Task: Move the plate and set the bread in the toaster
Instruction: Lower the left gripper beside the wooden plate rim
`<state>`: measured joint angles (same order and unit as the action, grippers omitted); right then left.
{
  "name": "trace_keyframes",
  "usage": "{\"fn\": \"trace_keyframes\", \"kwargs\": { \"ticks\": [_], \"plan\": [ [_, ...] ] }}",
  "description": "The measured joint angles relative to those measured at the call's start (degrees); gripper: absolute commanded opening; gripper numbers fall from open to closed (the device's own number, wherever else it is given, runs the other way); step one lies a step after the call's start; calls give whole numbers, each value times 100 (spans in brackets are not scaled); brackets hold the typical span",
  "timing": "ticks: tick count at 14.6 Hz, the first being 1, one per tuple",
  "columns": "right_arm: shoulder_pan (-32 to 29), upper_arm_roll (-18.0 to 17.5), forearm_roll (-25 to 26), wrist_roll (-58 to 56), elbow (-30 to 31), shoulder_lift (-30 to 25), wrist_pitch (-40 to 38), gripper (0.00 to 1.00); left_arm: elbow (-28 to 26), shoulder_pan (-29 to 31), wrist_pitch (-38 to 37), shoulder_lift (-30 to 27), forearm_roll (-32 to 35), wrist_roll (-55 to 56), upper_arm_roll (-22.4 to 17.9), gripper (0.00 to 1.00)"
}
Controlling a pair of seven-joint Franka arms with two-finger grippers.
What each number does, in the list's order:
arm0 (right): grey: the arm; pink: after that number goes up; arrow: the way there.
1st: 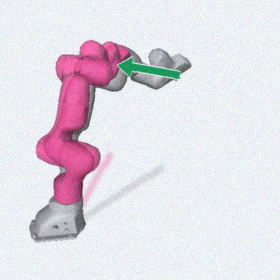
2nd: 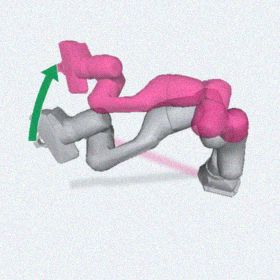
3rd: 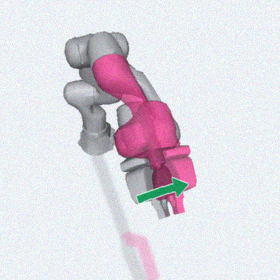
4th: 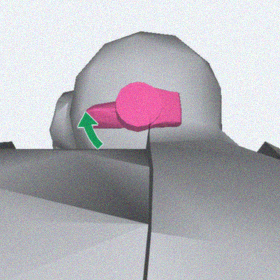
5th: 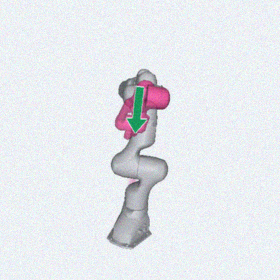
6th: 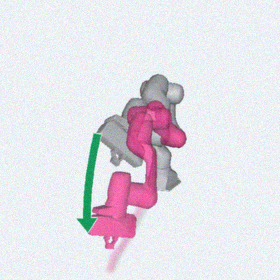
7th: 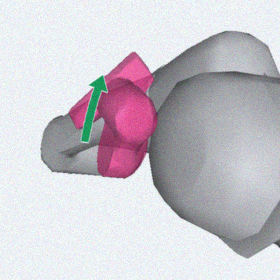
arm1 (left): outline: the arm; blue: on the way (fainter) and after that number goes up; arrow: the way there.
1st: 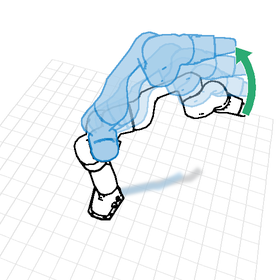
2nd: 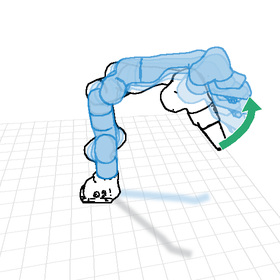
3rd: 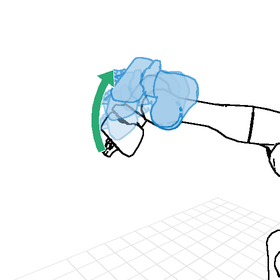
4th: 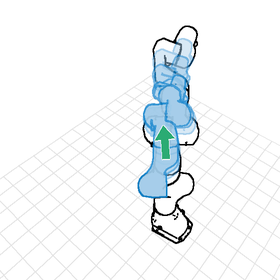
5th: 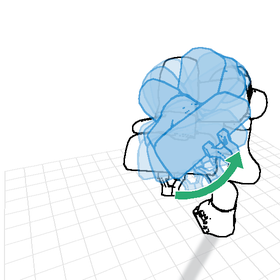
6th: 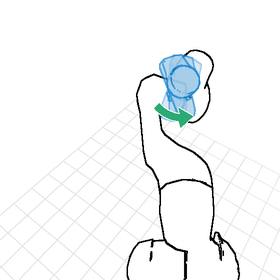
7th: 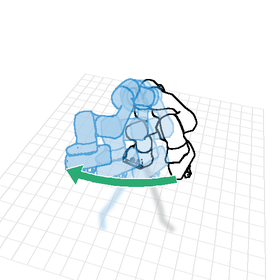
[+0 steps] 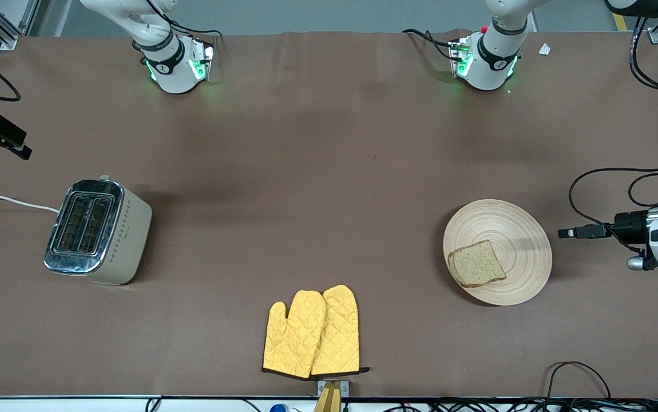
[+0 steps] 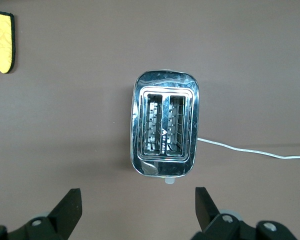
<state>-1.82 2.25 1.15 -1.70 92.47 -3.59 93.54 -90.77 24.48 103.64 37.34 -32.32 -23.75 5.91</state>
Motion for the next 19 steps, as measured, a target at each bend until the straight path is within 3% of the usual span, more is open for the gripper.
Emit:
{"fn": "trace_keyframes", "kwargs": {
  "ticks": [3, 7, 10, 14, 19],
  "plan": [
    [0, 0, 0, 0, 0, 0, 0, 100, 10, 0, 284, 232, -176, -3, 6, 95],
    [0, 0, 0, 0, 1, 0, 0, 100, 25, 65, 505, 506, -436, -4, 0, 80],
    [0, 0, 0, 0, 1, 0, 0, 100, 57, 82, 742, 618, -470, -89, 4, 74],
    [0, 0, 0, 0, 1, 0, 0, 100, 66, 73, 780, 692, -545, -116, 51, 58],
    [0, 0, 0, 0, 1, 0, 0, 100, 73, 50, 836, 819, -665, -152, 102, 47]
  ]
}}
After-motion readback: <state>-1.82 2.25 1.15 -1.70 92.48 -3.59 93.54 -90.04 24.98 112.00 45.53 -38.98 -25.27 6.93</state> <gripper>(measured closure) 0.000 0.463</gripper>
